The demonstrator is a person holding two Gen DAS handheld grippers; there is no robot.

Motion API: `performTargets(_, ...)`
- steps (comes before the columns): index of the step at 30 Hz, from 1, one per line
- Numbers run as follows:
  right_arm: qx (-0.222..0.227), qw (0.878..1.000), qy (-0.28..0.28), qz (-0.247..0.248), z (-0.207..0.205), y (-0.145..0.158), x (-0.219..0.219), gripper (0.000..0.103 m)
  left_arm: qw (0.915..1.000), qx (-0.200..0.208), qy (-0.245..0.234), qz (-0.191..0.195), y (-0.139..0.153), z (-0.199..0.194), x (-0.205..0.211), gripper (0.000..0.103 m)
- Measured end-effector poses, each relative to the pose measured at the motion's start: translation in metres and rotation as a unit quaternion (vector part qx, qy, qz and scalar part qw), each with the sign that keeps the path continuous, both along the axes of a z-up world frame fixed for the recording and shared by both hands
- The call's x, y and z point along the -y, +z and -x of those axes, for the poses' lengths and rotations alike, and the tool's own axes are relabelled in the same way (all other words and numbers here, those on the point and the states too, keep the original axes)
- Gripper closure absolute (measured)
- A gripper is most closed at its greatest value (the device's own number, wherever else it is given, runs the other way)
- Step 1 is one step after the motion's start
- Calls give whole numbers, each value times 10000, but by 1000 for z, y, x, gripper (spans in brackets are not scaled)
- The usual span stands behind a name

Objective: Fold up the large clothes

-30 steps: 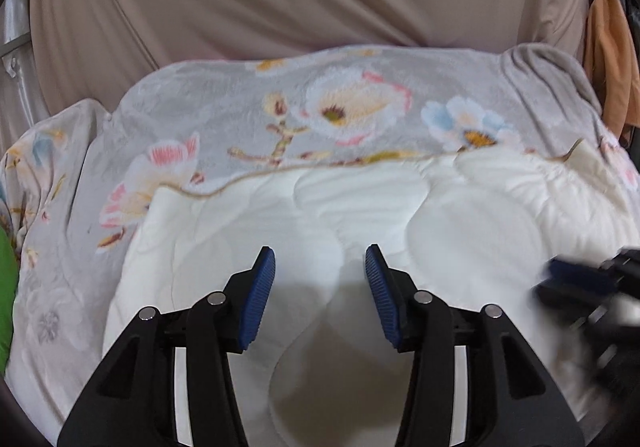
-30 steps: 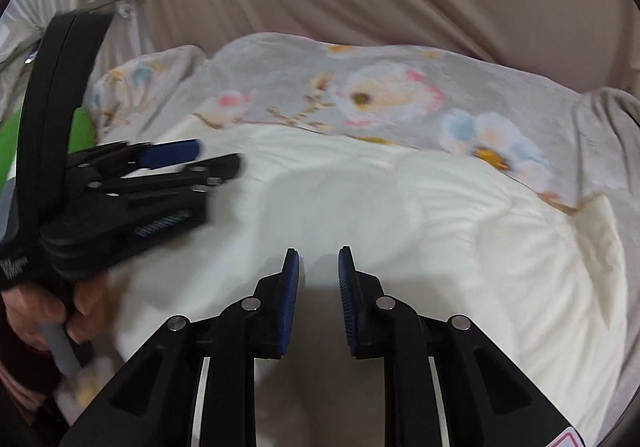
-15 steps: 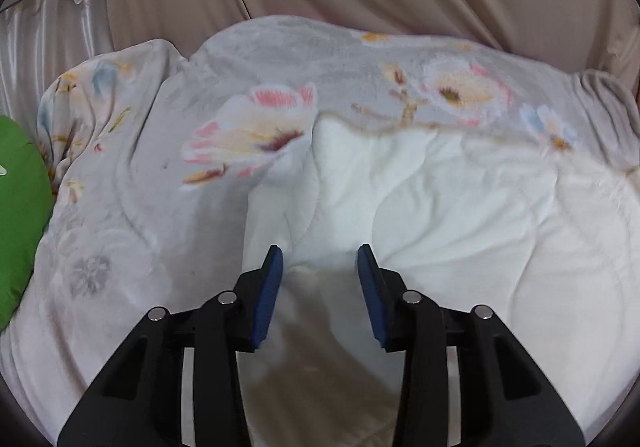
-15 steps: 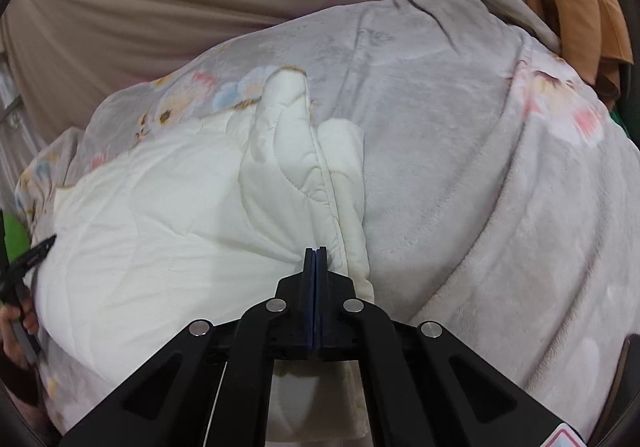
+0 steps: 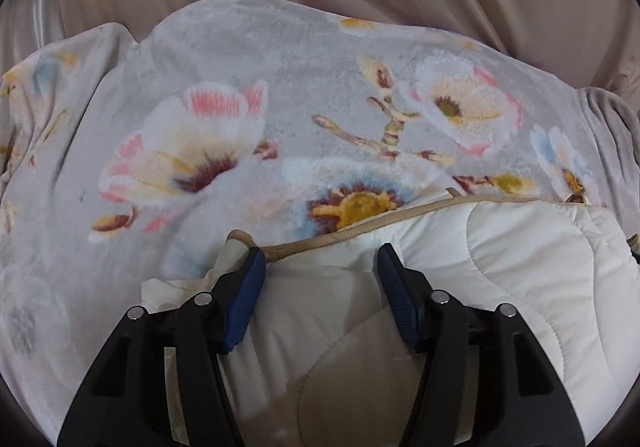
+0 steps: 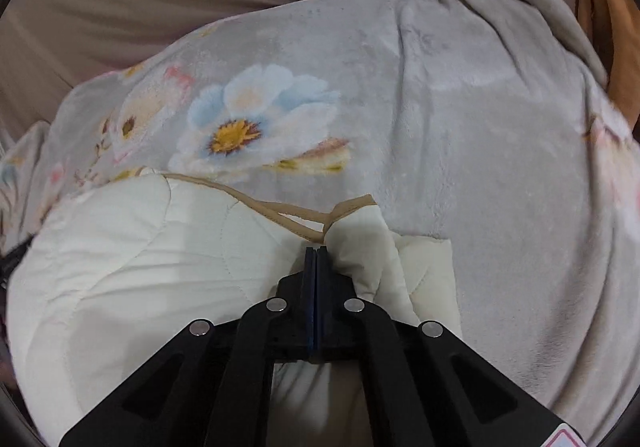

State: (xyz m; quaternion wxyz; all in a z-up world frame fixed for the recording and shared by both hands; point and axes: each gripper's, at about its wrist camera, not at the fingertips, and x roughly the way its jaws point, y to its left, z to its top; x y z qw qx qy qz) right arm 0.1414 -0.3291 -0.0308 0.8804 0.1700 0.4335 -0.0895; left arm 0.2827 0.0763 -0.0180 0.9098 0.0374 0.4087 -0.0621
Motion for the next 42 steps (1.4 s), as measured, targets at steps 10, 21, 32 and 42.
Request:
performTargets(10,555,9982,179,147,6,46,-35,90,9989,255,36,387,17,14,-16,45)
performTargets(21,-241,9706,2387,168,-72,47,-230,90,9872,-240,530,1487,31,95,-121,21)
performTargets(32,-105,9699,2365,563,-67,6,-246,94,9721,-660,259,2234,-13,118,-124,5)
performTargets(42,380,9726,2281,-259,-30,45,-207,93,9823,-453,-248,1799,42,118,-68,82)
